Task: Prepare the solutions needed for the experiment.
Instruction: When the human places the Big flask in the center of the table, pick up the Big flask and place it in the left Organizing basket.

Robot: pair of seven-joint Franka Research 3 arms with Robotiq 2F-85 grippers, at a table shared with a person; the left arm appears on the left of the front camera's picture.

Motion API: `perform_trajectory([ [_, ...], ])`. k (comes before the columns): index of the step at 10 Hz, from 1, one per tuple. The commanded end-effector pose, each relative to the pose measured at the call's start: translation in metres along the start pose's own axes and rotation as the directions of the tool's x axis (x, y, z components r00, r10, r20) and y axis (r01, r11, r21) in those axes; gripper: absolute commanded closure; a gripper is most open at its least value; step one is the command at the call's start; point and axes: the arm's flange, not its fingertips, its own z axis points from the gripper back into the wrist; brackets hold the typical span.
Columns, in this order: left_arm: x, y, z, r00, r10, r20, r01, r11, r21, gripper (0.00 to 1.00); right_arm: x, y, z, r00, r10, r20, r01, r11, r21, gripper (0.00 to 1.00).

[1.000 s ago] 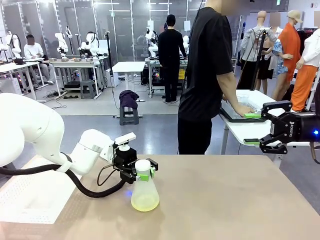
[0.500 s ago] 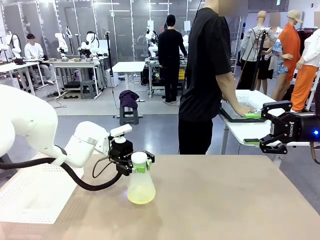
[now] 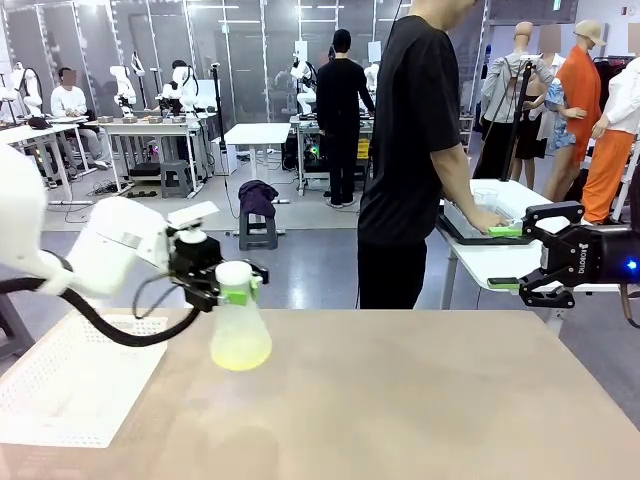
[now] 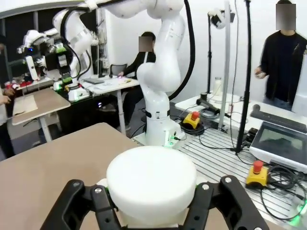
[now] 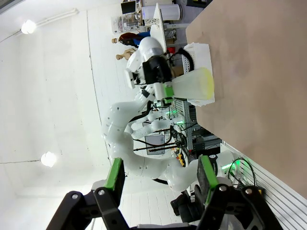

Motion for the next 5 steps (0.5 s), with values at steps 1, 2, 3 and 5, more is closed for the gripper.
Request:
perform_trajectory([
  [1, 0.028, -0.063, 0.020, 0.998, -0.025, -0.049, 0.030, 0.995, 0.092, 0.98, -0.001, 0.000, 0.001, 1.000, 0.000, -0.007, 0.000, 1.000, 0.002, 0.23],
  [2, 0.041, -0.090, 0.040, 0.997, -0.042, -0.065, 0.051, 0.987, 0.152, 0.98, -0.001, 0.000, 0.001, 1.000, 0.000, -0.007, 0.000, 1.000, 0.002, 0.23],
  [3, 0.053, -0.118, 0.057, 0.994, -0.056, -0.091, 0.075, 0.974, 0.212, 0.98, -0.001, 0.000, 0.001, 1.000, 0.000, -0.007, 0.000, 1.000, 0.002, 0.23],
  [5, 0.067, -0.173, 0.086, 0.989, -0.069, -0.129, 0.109, 0.934, 0.341, 0.98, -0.001, 0.000, 0.001, 1.000, 0.000, -0.007, 0.000, 1.000, 0.002, 0.23],
])
